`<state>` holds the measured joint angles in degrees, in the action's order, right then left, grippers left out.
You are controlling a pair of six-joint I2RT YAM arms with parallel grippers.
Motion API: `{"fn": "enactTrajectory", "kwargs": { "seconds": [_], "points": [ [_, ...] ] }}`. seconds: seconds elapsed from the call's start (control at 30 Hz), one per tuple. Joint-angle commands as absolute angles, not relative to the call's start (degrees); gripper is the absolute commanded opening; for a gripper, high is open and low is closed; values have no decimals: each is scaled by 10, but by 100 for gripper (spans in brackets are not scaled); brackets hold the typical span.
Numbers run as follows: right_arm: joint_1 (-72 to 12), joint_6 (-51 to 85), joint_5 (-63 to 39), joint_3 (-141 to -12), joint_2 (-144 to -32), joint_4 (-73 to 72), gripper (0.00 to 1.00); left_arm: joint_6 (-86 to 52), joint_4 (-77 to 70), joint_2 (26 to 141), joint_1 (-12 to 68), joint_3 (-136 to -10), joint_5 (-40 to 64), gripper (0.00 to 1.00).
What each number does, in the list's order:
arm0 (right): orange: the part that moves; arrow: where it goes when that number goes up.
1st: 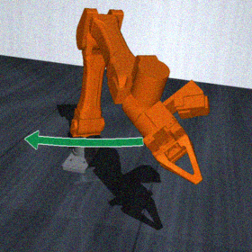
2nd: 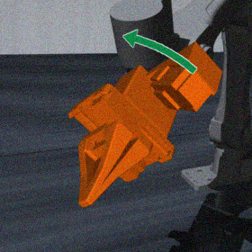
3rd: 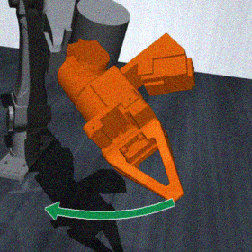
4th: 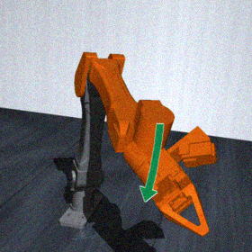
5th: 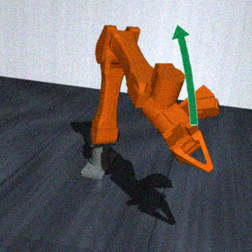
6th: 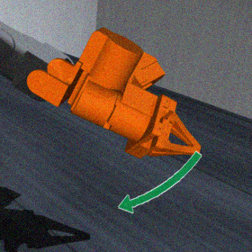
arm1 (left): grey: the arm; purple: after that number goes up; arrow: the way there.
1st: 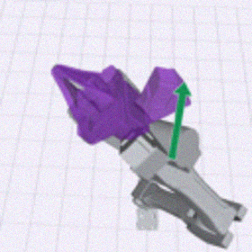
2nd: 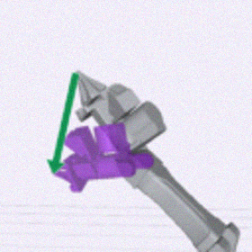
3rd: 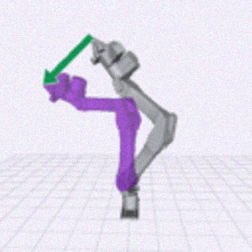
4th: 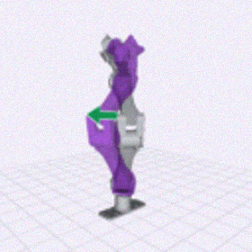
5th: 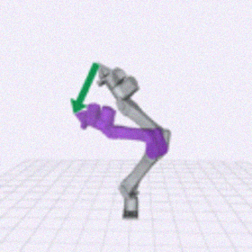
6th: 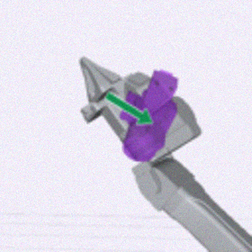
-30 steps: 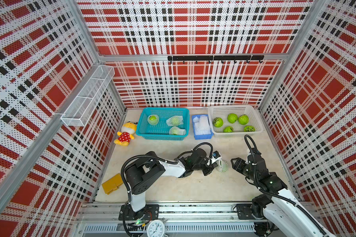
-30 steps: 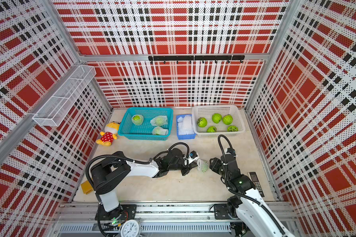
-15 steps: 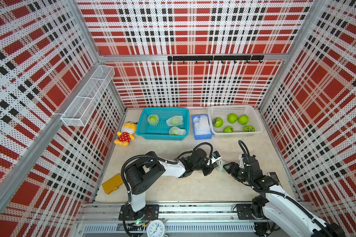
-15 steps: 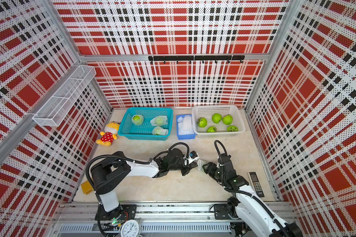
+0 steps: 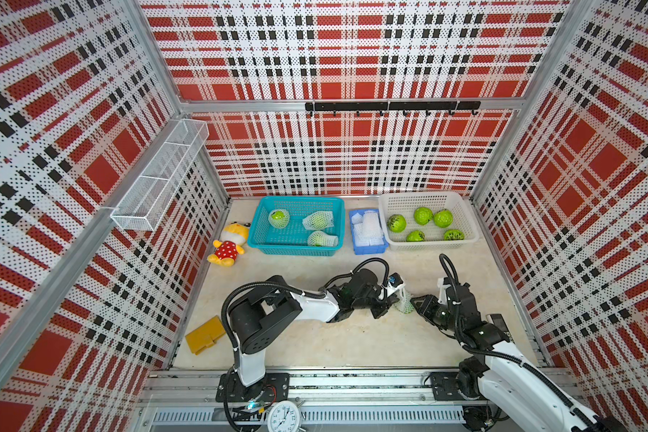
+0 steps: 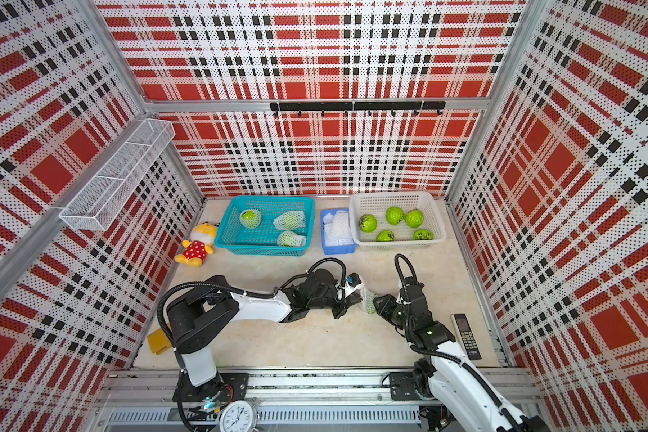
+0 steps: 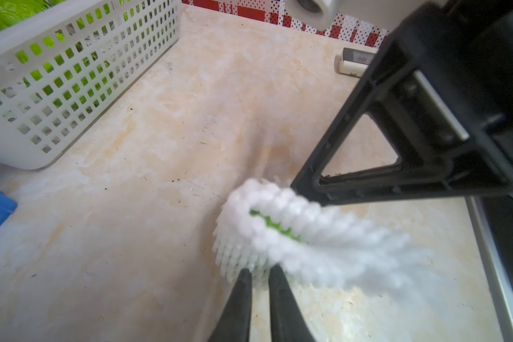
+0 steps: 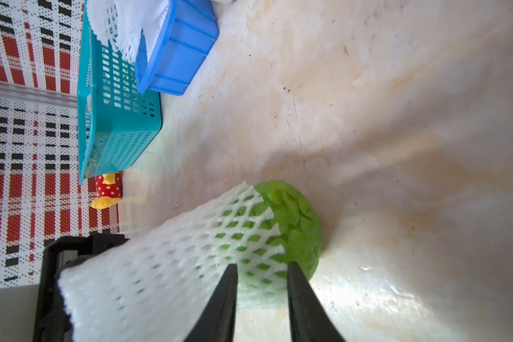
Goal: Sleeve custard apples in foam nets
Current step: Put on the foam net on the custard apple.
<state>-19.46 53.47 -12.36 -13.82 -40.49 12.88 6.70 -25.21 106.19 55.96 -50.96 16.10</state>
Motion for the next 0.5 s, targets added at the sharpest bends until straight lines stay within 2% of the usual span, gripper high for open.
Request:
{"fn": "enactTrajectory", "kwargs": {
  "seconds": [0.0,0.1,0.2,0.33,0.47],
  "points": [
    [-192,533,-113,-131,-407,98,27,62,-258,1070,558,-521,164,17],
    [-191,530,-108,-129,-408,102,23,62,-258,1071,558,-522,164,17],
    [-190,531,-103,-124,-404,102,12,61,-256,1072,558,-523,164,18],
    [-188,530,-98,-120,-401,104,3,61,-254,1074,559,-526,163,18],
    [-188,525,-85,-119,-394,115,0,61,-253,1076,559,-528,163,18]
  ]
}}
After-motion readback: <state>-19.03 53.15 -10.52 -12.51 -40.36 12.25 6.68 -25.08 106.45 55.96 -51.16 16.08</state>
